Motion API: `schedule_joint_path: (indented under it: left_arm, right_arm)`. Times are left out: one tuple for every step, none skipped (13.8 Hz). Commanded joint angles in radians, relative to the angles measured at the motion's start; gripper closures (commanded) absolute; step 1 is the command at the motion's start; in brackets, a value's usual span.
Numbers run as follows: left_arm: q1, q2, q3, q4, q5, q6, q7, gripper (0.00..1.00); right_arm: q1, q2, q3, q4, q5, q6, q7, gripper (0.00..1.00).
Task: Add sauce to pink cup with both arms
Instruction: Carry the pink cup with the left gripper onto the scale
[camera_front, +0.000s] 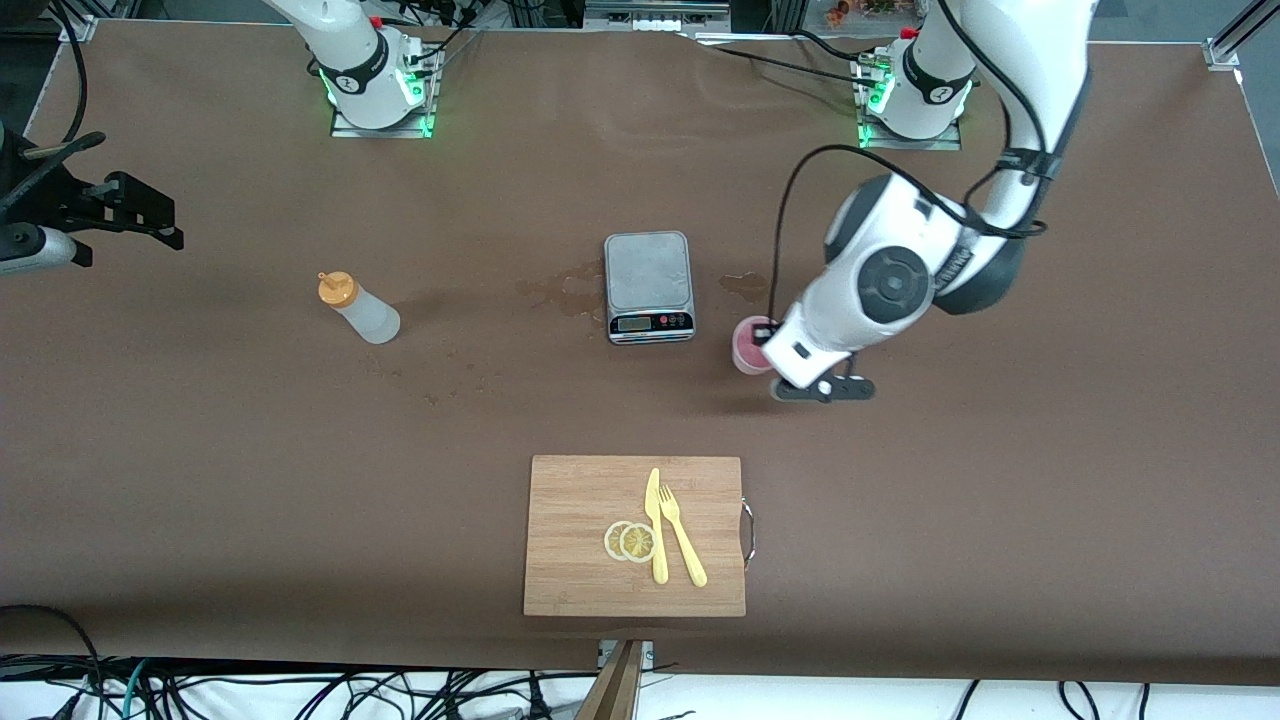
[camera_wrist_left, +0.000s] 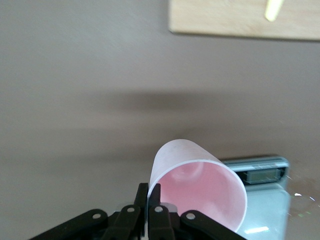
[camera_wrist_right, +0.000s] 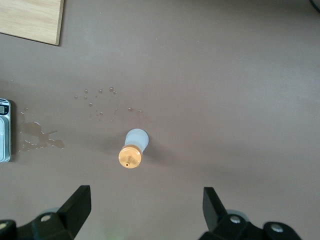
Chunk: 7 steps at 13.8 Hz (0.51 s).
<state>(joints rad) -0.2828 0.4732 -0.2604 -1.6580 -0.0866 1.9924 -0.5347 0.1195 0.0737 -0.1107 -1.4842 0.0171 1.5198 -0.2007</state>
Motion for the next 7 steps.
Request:
schedule_joint_path:
  left_arm:
    - [-0.007,-0.018,-0.098,-0.025,0.001,0.005,-0.153,1.00]
    - [-0.009,-0.018,-0.129,-0.026,0.002,0.005,-0.200,1.00]
    - [-0.012,-0.018,-0.157,-0.038,0.007,0.018,-0.227,1.00]
    - [-0.015,-0.018,-0.184,-0.054,0.024,0.044,-0.266,1.00]
    - [-0.016,-0.016,-0.209,-0.075,0.039,0.087,-0.324,1.00]
    - [-0.032,-0.011,-0.221,-0.106,0.066,0.138,-0.379,1.00]
    - [-0.047,-0.007,-0.223,-0.129,0.082,0.179,-0.419,1.00]
  right_arm:
    - [-0.006,0.009,0.000,0.022,0.014,-0.007,-0.005,0.01]
    - [-0.006,0.009,0.000,0.022,0.014,-0.007,-0.009,0.01]
    - [-0.004,0.011,0.000,0.021,0.008,-0.007,-0.017,0.01]
    - [-0.001,0.014,0.002,0.021,0.006,-0.007,-0.031,0.01]
    - [0.000,0.018,0.002,0.021,0.004,-0.006,-0.037,0.01]
    - [-0.001,0.018,0.000,0.021,0.010,-0.006,-0.037,0.01]
    - [0.000,0.018,0.002,0.021,0.014,-0.006,-0.037,0.01]
